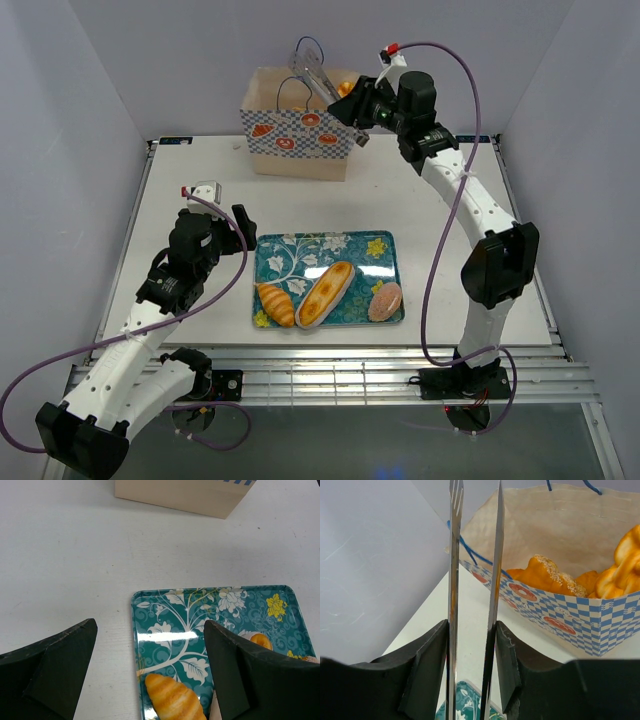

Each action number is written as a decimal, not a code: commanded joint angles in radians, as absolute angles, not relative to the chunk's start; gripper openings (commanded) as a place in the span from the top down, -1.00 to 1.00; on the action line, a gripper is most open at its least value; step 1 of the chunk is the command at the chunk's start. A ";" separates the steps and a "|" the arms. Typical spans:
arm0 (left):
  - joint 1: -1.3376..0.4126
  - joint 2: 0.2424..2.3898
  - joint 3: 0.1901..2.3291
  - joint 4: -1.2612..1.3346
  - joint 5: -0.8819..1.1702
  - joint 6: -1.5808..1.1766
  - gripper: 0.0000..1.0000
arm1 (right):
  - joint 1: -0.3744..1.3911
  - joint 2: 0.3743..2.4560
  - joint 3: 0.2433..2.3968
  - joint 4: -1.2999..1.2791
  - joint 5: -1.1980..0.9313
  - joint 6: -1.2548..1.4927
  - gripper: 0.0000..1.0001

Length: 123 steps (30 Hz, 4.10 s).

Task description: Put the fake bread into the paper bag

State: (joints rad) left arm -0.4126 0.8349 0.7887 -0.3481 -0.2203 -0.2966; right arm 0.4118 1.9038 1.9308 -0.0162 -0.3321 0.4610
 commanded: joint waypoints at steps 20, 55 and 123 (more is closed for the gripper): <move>-0.417 0.839 0.813 -0.354 -0.252 -0.288 -0.96 | 0.411 1.037 1.004 0.086 -0.319 0.410 0.07; -0.417 0.859 0.813 -0.364 -0.275 -0.284 -0.96 | 0.718 0.594 0.506 -0.244 -0.336 0.433 0.12; -0.417 0.834 0.811 -0.364 -0.288 -0.282 -0.96 | 1.405 1.365 0.926 -0.276 0.379 0.611 0.13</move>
